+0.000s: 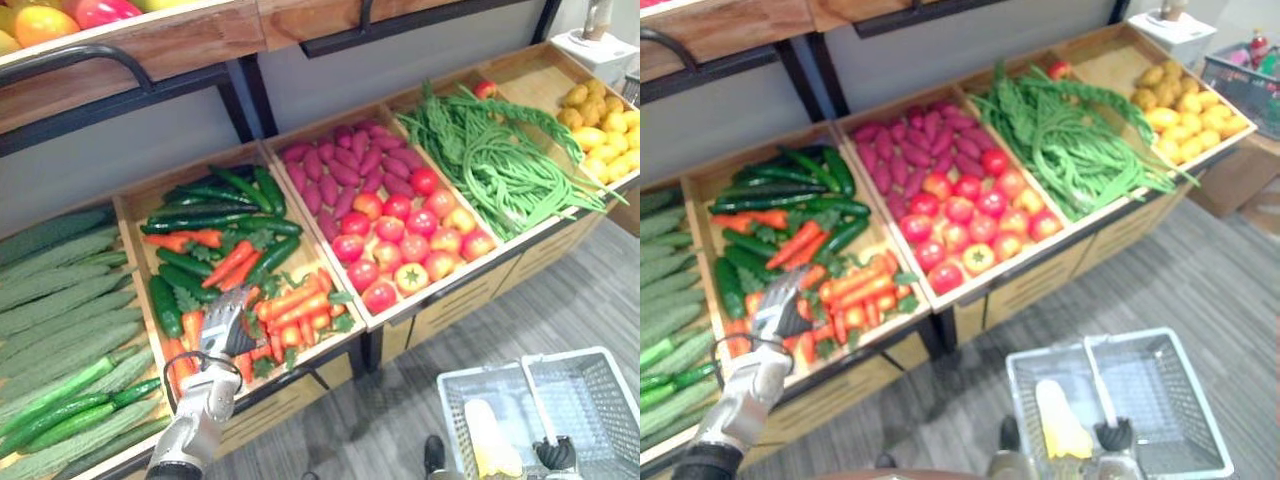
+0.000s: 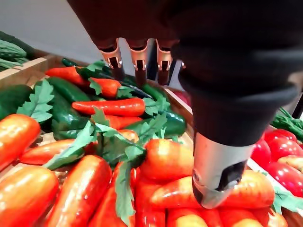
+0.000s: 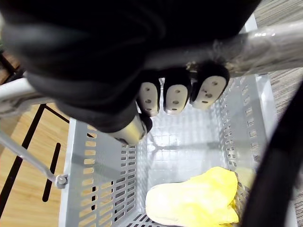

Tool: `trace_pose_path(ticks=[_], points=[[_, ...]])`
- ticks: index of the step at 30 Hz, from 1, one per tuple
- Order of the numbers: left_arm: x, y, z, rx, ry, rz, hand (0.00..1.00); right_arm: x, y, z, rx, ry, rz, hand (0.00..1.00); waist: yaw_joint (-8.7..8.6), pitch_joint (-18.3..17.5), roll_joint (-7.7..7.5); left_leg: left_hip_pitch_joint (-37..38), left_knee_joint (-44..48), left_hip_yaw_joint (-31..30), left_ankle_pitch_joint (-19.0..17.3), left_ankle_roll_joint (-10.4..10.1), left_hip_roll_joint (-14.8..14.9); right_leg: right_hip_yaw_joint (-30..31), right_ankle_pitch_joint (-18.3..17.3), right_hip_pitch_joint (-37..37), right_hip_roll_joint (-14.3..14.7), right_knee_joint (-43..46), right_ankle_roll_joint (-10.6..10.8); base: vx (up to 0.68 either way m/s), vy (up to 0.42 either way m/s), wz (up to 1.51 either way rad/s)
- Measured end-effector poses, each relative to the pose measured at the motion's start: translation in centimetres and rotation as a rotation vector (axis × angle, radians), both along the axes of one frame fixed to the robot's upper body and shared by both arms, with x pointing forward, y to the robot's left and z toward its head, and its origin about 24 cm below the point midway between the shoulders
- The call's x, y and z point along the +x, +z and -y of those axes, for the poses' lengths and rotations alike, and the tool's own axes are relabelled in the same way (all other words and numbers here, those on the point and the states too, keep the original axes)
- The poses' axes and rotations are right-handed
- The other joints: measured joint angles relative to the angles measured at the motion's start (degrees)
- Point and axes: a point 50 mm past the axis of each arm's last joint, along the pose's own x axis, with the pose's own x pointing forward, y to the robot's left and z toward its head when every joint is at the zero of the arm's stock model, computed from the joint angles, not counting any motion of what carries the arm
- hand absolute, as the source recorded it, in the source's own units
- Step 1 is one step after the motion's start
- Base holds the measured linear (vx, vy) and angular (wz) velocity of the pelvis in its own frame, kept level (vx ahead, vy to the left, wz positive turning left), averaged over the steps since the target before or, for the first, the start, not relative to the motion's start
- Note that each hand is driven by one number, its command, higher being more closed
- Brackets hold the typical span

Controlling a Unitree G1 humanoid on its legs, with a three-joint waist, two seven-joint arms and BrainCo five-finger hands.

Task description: Pick vegetable in the basket

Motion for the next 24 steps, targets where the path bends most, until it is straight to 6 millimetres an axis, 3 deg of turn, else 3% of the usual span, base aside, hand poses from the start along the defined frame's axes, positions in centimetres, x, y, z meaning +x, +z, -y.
trace_pose_path(ticks=[16,22,23,24], points=[[2.1,0.6,0.8,0.057,-0.042,0.002,0.0,1.9,1.1,0.1,-0.026,0.026,0.073,1.0,0.03,3.0,0.68,-1.6,0.1,2.2,-0.1,-0.2,-0.1,2.5,0.4,-3.4,0.1,0.6,0.0,0.0,-0.011,-0.07],[2.5,0.0,0.1,0.072,0.005,-0.036,0.0,2.6,1.4,0.1,-0.033,0.03,0.092,1.0,-0.01,4.2,0.85,-1.8,0.1,2.9,-0.1,-0.2,-0.1,3.2,0.4,-4.4,0.2,1.1,0.0,0.0,-0.009,-0.06],[2.5,0.0,0.0,0.074,0.009,-0.037,1.0,2.7,1.4,0.1,-0.033,0.03,0.093,1.0,0.06,4.2,0.85,-2.2,0.1,3.1,-0.1,-0.2,-0.1,3.4,0.4,-4.9,0.2,1.3,0.0,0.0,0.0,0.0],[2.5,0.0,0.0,0.075,0.013,-0.042,1.0,2.8,1.5,0.1,-0.034,0.031,0.095,1.0,0.02,4.4,0.93,-2.6,0.2,3.0,-0.1,-0.2,-0.1,3.3,0.4,-5.3,0.2,1.2,0.0,0.0,0.0,0.0]])
